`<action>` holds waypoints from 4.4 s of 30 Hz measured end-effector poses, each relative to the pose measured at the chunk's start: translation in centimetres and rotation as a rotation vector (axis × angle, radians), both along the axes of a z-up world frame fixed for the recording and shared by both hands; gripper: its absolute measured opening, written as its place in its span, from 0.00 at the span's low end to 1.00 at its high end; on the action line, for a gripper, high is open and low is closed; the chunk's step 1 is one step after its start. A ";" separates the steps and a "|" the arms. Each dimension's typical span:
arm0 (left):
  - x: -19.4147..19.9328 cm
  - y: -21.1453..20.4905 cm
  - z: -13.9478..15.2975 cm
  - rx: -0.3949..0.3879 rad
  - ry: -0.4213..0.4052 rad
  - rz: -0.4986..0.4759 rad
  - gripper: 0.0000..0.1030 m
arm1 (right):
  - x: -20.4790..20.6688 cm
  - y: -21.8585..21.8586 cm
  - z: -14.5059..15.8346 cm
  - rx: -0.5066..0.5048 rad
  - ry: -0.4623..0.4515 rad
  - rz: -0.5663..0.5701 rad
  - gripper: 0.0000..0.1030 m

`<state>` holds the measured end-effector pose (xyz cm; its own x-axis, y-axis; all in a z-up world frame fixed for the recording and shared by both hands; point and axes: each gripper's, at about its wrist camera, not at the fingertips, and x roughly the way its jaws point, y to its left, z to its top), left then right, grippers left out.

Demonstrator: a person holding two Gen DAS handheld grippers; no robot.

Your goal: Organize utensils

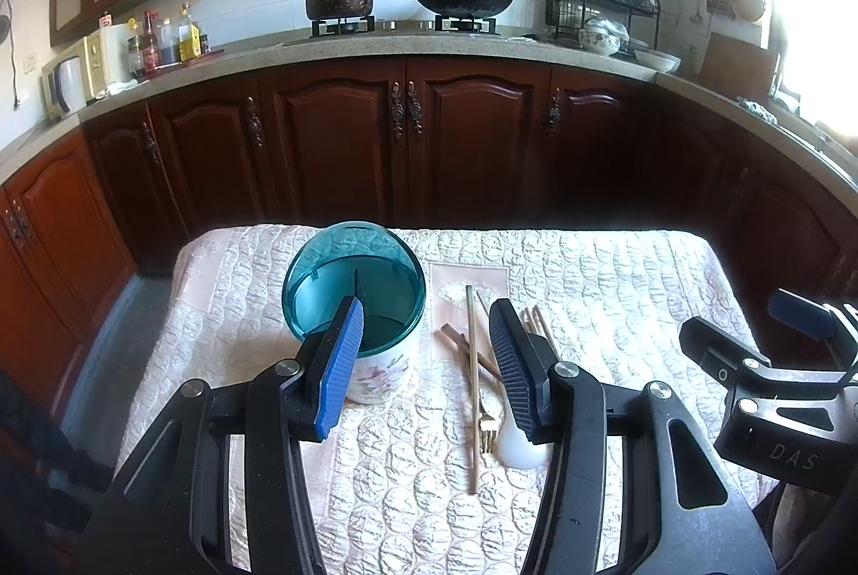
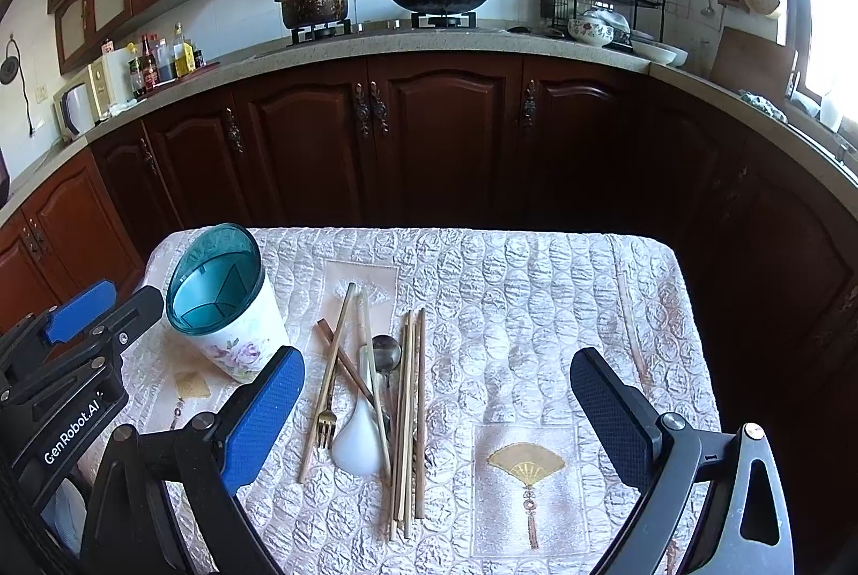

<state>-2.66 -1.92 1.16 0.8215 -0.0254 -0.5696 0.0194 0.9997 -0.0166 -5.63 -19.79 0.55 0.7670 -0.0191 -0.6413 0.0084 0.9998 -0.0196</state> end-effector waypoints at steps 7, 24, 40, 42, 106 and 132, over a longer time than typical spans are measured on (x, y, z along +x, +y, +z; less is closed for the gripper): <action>0.1 0.0 -0.2 0.001 0.006 -0.002 0.47 | 0.2 0.0 -0.1 -0.006 0.009 -0.001 0.96; 0.4 0.3 -0.8 -0.001 0.024 -0.003 0.47 | 0.6 0.3 -0.5 -0.010 0.014 0.008 0.96; 0.7 1.4 -1.8 -0.019 0.058 -0.013 0.47 | 0.9 -0.1 -1.4 0.005 0.033 0.011 0.96; 0.8 1.9 -2.4 -0.030 0.077 -0.010 0.47 | 0.9 -0.3 -1.6 0.005 0.036 0.012 0.96; 12.5 -2.9 -15.7 -0.018 0.437 -0.169 0.29 | 8.9 -9.9 -16.8 0.319 0.433 0.109 0.06; 6.3 2.3 -15.3 0.004 0.488 -0.210 0.28 | 7.7 -8.5 -16.8 0.271 0.519 0.138 0.14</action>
<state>3.64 0.42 -14.13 0.4385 -0.1580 -0.8847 0.2102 0.9752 -0.0700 2.12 -28.25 -16.30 0.3363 0.2748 -0.9008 -0.0646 0.9610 0.2691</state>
